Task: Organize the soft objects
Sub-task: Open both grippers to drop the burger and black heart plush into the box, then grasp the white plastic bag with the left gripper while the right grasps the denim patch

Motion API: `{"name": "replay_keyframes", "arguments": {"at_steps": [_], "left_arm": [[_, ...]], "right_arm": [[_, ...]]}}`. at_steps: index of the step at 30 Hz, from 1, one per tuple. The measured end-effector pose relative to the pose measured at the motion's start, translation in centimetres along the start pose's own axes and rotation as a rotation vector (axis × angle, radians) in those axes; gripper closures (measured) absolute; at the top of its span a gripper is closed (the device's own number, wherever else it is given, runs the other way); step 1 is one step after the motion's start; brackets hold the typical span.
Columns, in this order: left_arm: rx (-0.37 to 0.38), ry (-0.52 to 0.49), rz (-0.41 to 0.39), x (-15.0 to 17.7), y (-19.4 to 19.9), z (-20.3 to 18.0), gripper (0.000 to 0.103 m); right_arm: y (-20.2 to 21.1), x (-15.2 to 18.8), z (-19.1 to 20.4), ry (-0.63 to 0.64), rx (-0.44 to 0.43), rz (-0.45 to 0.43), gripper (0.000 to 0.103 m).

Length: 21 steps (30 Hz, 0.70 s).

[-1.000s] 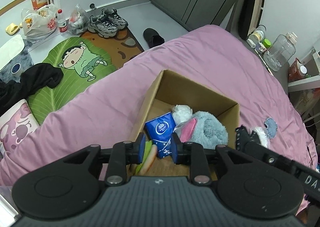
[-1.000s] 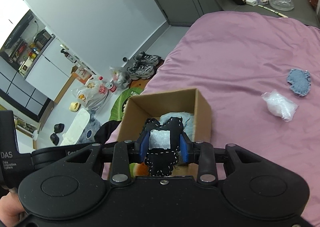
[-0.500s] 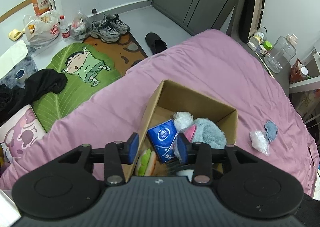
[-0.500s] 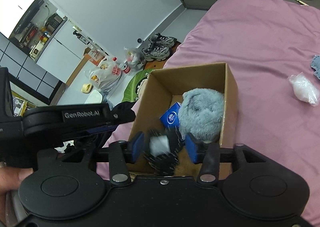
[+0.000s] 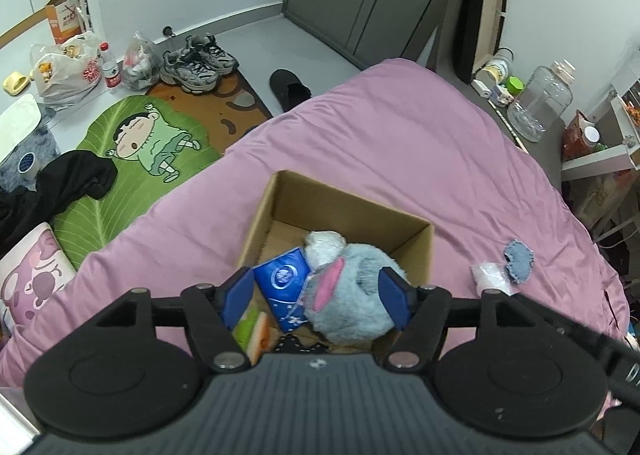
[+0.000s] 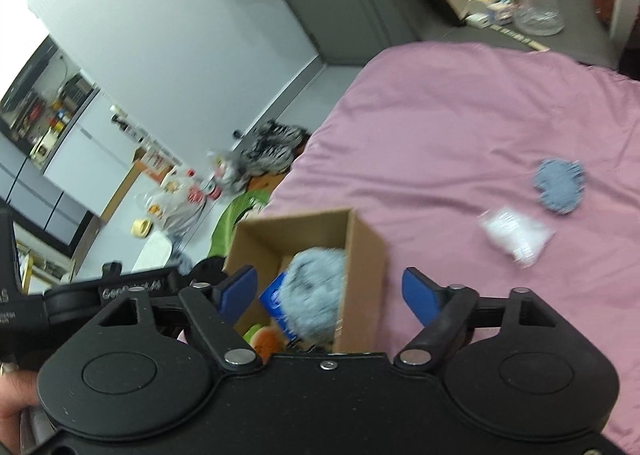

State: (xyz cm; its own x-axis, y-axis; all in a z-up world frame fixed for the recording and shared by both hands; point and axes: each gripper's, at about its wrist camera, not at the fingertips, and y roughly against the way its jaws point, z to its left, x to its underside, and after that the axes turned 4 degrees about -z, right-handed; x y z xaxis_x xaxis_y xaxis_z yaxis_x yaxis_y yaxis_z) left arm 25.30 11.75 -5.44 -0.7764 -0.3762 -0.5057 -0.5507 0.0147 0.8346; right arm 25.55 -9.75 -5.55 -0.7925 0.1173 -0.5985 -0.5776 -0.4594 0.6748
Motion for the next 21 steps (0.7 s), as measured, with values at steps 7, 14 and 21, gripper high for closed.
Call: {"name": "replay_keyframes", "arguments": {"at_steps": [7,14,21], "left_arm": [[0.005,-0.053,-0.025,0.0,0.3,-2.7,0.024],[0.021,-0.076,-0.032,0.0,0.1,-5.8,0.022],[0.035,-0.079,-0.029,0.2,-0.4,-8.7,0.022]], "right_arm": [[1.6,-1.4,-2.7,-0.041,0.029,-0.057,0.017],[3.1,-2.6,-5.1,-0.049,0.046,-0.098,0.010],[3.9,-3.4,-8.4,-0.087,0.070,-0.129,0.010]]}}
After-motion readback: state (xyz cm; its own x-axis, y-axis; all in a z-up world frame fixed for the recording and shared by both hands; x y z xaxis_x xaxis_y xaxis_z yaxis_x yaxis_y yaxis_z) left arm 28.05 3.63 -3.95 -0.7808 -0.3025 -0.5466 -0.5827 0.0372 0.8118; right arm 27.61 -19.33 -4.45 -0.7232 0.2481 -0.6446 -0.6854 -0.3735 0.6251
